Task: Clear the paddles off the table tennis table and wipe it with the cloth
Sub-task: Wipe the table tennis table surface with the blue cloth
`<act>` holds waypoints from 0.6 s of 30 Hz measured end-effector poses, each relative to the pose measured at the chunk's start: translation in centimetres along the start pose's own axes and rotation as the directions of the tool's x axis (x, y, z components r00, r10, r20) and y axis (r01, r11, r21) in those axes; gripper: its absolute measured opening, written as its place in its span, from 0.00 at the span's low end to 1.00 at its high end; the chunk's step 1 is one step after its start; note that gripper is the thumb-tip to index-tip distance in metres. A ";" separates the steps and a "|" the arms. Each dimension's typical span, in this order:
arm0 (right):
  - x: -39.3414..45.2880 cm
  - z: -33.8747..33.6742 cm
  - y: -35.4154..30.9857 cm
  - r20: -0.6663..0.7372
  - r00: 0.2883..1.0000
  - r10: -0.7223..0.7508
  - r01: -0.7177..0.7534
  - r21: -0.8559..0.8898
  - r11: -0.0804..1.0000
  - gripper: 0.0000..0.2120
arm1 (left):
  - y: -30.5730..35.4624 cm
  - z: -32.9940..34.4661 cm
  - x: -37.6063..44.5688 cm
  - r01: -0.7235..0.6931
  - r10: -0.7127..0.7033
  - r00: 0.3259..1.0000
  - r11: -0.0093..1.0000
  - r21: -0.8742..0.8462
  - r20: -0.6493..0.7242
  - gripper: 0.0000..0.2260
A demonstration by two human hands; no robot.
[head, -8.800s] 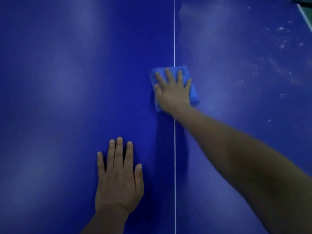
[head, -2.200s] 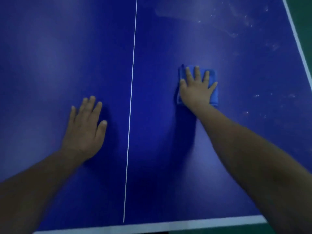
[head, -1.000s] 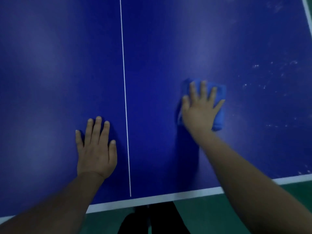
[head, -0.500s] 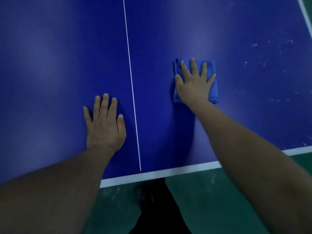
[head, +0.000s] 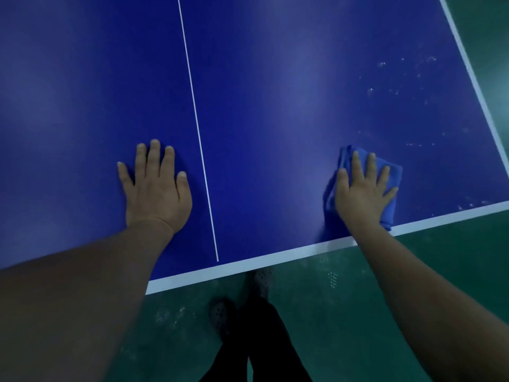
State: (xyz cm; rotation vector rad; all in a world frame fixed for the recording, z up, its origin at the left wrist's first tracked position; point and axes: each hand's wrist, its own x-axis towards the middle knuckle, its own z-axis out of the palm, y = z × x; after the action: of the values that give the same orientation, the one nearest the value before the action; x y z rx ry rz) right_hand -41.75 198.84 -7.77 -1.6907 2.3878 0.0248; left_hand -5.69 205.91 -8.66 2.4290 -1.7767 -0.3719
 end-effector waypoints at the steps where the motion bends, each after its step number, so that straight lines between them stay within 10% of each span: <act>1: 0.1 0.1 -1.1 -0.016 0.994 0.107 -0.106 0.041 0.993 0.27 | 0.0 0.0 0.0 0.001 -0.001 1.000 1.000 -0.005 0.000 0.27; 5: -7.6 3.3 -8.0 -0.047 0.980 -0.196 0.193 -0.055 0.980 0.27 | 0.0 0.0 0.0 -0.006 0.006 1.000 1.000 -0.012 0.009 0.28; 9: -14.3 4.8 -6.6 0.052 0.740 -0.670 0.672 -0.077 0.736 0.25 | -0.2 -0.2 0.0 -0.020 0.020 1.000 1.000 -0.023 -0.001 0.32; 18: 1.4 -1.3 8.6 0.061 0.998 -0.024 0.028 -0.065 0.997 0.28 | -0.5 -0.1 0.3 0.002 -0.001 0.998 1.000 -0.017 0.063 0.29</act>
State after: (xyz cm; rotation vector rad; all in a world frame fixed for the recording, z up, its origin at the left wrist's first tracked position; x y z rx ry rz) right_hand -50.50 200.27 -7.68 -1.7245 2.3448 0.1498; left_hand -5.10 205.80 -8.71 2.4334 -1.7882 -0.4673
